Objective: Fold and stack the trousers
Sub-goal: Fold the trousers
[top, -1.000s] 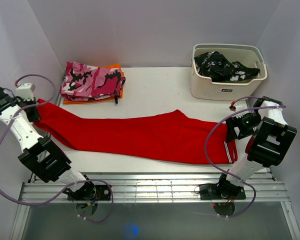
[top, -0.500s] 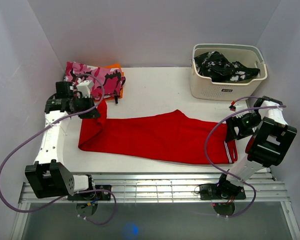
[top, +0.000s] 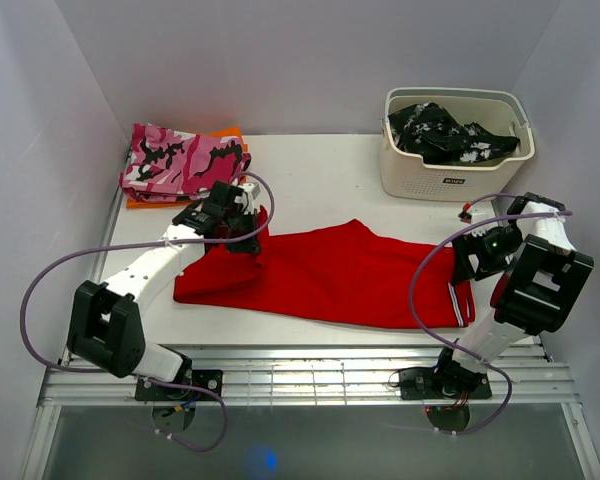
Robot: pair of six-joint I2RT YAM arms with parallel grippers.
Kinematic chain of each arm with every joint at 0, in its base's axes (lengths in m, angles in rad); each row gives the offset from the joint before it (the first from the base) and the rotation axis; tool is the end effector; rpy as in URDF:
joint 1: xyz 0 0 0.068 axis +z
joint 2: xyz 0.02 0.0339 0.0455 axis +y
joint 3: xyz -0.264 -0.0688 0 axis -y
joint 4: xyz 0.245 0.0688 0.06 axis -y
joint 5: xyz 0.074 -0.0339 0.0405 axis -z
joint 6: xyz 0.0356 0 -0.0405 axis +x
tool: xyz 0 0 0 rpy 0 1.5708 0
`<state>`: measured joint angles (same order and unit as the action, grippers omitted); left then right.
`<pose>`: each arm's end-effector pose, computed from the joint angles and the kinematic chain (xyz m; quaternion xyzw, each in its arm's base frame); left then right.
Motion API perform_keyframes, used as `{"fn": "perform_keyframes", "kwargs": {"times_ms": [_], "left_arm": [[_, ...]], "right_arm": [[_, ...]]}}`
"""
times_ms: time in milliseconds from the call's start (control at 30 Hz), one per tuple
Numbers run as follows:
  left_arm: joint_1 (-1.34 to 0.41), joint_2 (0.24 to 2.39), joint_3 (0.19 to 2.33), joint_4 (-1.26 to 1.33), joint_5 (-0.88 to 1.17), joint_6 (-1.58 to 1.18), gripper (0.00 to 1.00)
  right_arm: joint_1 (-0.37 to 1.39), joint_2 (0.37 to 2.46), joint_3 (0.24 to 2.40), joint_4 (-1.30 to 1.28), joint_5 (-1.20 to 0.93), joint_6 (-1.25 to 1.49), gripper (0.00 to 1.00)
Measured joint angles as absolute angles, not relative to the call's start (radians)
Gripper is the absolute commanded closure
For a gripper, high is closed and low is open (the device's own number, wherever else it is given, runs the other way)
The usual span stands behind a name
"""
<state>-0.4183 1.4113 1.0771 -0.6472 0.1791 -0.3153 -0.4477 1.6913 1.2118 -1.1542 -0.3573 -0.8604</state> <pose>0.2622 -0.1235 0.2598 0.0750 0.9505 -0.1836 0.2394 0.2668 -0.1143 0.2087 -0.1961 0.9639 0.1598 0.0835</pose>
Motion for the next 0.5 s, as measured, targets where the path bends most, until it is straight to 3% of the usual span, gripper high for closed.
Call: {"fn": "perform_keyframes", "kwargs": {"times_ms": [500], "left_arm": [[-0.610,1.502,1.070,-0.532,0.023,-0.462,1.00]], "right_arm": [[-0.447,1.688,1.115,-1.124,-0.341,-0.819,0.04]]}}
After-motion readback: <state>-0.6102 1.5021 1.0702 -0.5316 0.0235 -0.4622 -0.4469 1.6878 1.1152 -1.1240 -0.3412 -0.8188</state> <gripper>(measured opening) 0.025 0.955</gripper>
